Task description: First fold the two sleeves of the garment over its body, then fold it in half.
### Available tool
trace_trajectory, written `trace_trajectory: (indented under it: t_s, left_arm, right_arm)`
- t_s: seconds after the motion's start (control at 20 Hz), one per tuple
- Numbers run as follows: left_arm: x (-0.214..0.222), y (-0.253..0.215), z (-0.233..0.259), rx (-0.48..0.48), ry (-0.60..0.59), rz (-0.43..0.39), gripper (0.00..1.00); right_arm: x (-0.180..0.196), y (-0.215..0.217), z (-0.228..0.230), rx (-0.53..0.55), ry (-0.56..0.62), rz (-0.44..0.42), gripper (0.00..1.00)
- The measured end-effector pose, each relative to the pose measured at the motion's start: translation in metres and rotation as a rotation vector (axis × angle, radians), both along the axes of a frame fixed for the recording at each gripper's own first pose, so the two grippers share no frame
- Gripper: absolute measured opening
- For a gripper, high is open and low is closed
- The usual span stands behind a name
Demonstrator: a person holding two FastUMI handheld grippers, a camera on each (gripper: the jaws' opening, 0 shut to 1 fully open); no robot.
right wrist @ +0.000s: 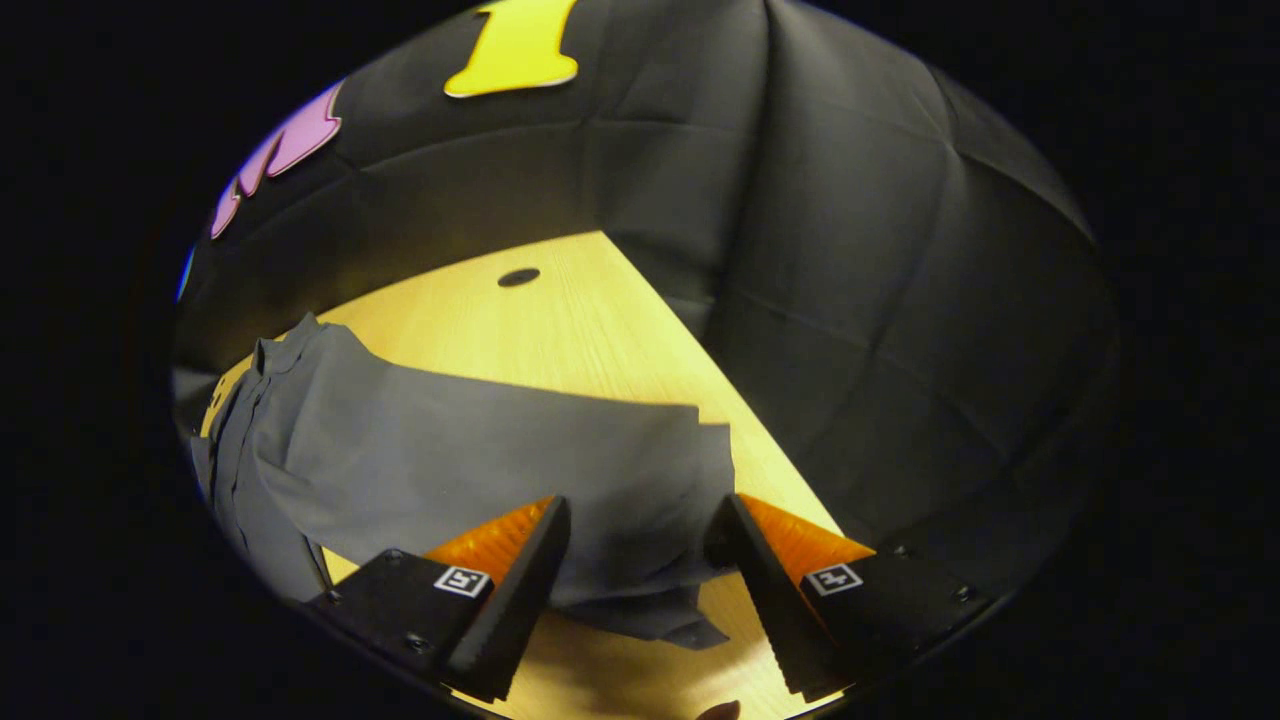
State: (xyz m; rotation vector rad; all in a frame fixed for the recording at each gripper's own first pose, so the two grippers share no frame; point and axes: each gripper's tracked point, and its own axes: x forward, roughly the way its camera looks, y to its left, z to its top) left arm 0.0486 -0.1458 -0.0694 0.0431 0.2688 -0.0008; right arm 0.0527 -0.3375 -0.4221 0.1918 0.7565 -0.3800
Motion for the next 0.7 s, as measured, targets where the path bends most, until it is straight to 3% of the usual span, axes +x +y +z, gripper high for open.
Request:
trace_trajectory:
  t_s: [0.05,0.15,0.25,0.45,0.7]
  left_arm:
    - [-0.002,0.002,0.002,0.001,-0.003,0.010,0.95]
    - [-0.005,0.007,0.004,-0.004,-0.008,0.025,0.98]
    - [-0.010,0.011,0.002,-0.012,-0.010,0.042,0.99]
    - [-0.021,0.033,-0.002,-0.044,-0.017,0.065,0.98]
    - [-0.032,0.059,0.006,-0.037,-0.051,0.034,0.98]
  right_arm:
    - [0.007,0.001,-0.002,0.002,-0.013,0.007,0.94]
    - [0.013,0.011,-0.003,0.022,-0.036,0.053,0.65]
    - [0.014,0.010,-0.005,0.052,-0.016,0.016,0.08]
    - [0.012,0.009,0.022,0.021,-0.057,-0.007,0.07]
    - [-0.021,0.022,0.067,-0.018,-0.100,-0.026,0.07]
